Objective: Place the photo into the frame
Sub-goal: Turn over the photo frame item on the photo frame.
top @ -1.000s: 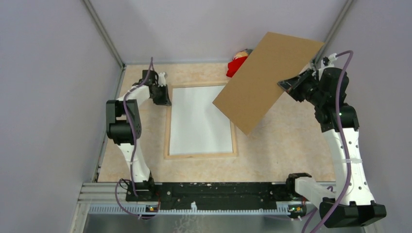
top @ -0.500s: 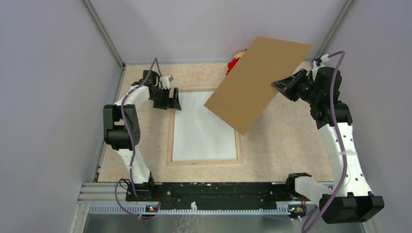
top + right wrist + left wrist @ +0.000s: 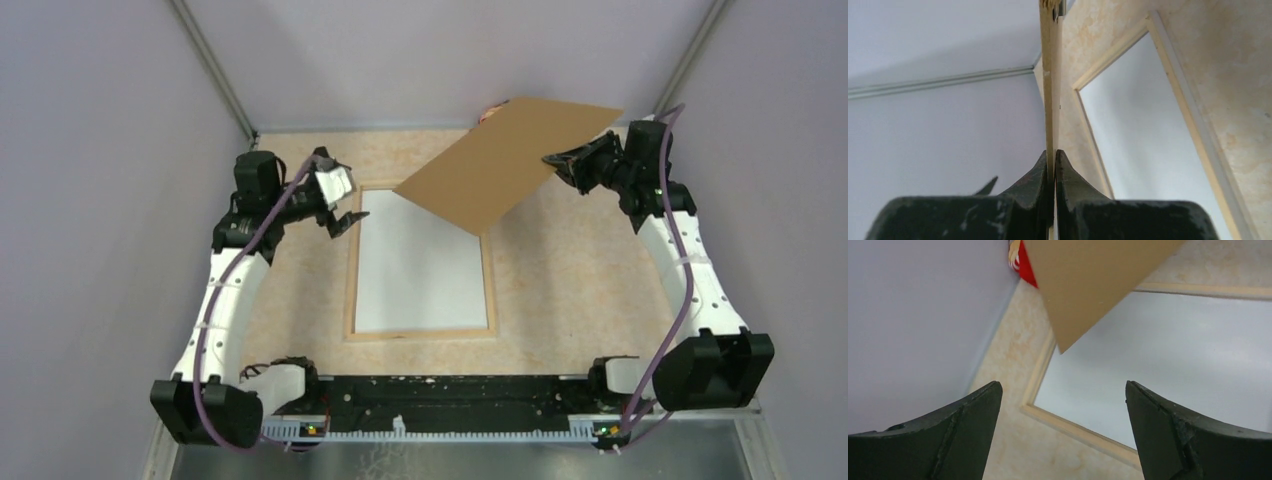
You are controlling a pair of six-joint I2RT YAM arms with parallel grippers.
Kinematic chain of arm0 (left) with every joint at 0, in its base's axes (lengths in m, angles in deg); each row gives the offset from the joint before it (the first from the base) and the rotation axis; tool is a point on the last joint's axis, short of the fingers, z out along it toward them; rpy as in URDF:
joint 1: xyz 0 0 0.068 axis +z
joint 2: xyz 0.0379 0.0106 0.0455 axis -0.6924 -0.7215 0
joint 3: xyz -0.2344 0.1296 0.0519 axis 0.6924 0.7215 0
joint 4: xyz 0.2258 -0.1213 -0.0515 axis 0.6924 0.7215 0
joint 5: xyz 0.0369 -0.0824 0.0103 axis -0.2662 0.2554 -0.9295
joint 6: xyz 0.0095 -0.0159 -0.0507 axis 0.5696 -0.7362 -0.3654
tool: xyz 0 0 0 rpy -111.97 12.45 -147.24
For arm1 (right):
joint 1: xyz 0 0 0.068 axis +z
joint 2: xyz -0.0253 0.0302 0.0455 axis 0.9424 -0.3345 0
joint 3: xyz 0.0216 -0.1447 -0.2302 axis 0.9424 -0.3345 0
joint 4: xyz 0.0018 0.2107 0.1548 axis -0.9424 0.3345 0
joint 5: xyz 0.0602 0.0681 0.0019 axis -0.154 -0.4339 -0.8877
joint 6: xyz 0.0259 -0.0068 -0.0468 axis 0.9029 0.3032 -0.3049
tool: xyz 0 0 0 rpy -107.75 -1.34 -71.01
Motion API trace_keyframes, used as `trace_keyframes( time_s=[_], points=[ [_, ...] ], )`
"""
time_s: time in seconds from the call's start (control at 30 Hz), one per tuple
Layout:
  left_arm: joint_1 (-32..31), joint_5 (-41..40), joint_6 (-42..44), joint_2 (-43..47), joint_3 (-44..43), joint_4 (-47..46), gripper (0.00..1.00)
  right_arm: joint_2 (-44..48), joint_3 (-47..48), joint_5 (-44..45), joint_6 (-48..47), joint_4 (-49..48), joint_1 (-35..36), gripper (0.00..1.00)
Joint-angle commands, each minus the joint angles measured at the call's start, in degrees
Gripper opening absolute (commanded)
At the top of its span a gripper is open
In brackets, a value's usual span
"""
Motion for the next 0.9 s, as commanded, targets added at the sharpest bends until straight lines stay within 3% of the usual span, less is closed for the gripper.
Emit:
trace_keyframes(
  time_s=[0.0, 0.13, 0.4, 0.57, 0.67, 0.87],
  points=[
    [-5.40, 5.26, 21.82, 4.24, 3.62, -1.75, 0.99, 0.24, 5.20, -0.26, 11.88, -11.54, 2.05, 0.00],
    [-13.95, -0.61, 30.75, 5.25, 4.24, -0.09, 0.99, -0.77, 5.67, 1.61, 14.80, -12.59, 5.31, 0.00],
    [-25.76, -13.98, 34.25, 6.06, 6.51, -13.18, 0.97, 0.34, 1.24, 4.52, 19.36, -17.62, 10.09, 0.00],
    [-28.66, -19.59, 34.66, 5.87, 7.50, -20.95, 0.77, 1.48, -0.18, 5.59, 19.44, -17.54, 11.66, 0.00],
    [-29.03, -20.21, 35.37, 5.78, 7.61, -20.84, 0.66, 2.21, -0.91, 5.45, 19.62, -17.54, 11.96, 0.00],
    [-29.73, -21.95, 37.41, 5.16, 9.33, -20.71, 0.32, 2.90, -2.18, 4.77, 21.00, -19.08, 14.16, 0.00]
  ],
)
